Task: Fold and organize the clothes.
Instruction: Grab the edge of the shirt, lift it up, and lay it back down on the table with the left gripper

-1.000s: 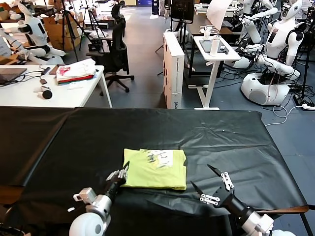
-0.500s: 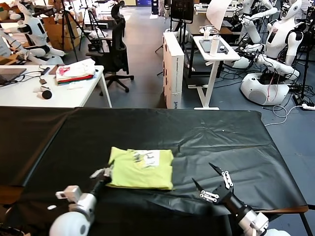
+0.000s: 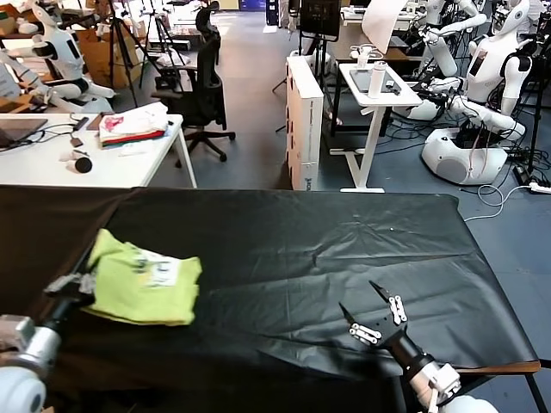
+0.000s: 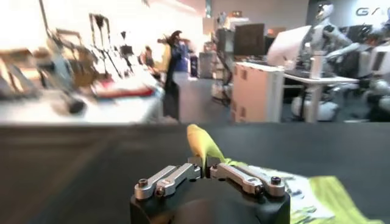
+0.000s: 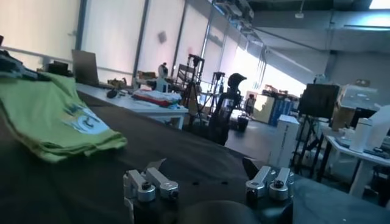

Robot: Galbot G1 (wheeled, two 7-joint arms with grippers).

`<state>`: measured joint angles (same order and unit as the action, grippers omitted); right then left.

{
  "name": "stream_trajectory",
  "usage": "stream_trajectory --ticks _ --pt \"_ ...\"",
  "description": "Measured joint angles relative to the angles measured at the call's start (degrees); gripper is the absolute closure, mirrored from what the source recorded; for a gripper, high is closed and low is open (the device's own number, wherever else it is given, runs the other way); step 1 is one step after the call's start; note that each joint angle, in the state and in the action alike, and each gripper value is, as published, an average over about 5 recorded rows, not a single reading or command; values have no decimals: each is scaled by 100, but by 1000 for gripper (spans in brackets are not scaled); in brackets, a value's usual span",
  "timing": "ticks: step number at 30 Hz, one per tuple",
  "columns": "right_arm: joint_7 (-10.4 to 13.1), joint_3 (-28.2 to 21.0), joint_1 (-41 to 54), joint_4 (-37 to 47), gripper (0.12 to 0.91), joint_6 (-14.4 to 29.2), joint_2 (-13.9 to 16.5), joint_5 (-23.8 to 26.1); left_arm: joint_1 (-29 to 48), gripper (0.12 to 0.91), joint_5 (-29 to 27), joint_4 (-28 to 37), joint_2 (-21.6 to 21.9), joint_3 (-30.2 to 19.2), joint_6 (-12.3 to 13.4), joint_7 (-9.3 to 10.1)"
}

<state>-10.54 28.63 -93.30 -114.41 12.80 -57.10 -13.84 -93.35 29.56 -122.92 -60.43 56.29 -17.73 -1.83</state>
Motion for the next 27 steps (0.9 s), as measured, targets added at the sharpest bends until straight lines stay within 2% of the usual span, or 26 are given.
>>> stream_trajectory --ticks 3,5,8,11,16,21,24,27 --pt "21 58 -49 -13 118 -18 -96 120 104 844 225 -293 -51 -61 -315 282" --pt "37 111 -109 -57 118 -45 -169 216 257 844 491 -472 -165 -331 -535 495" --pt "69 213 -244 -147 118 -85 -278 362 596 844 899 -598 -455 -1034 -825 781" --pt "130 319 -367 -204 118 -162 -371 425 1002 844 1165 -525 -870 -1875 -994 946" --pt "241 355 -400 -261 118 -439 -492 272 1632 844 1052 0 -1667 -3140 -978 955" --pt "332 139 -228 -381 118 -1079 -460 -416 1985 837 837 602 -2110 -3793 -929 862" --pt "393 -22 -67 -459 118 -1549 -395 -1021 2031 741 765 739 -2181 -3964 -935 792" --pt "568 -196 167 -485 118 -2101 -311 -1814 2001 564 664 732 -2191 -4078 -932 675"
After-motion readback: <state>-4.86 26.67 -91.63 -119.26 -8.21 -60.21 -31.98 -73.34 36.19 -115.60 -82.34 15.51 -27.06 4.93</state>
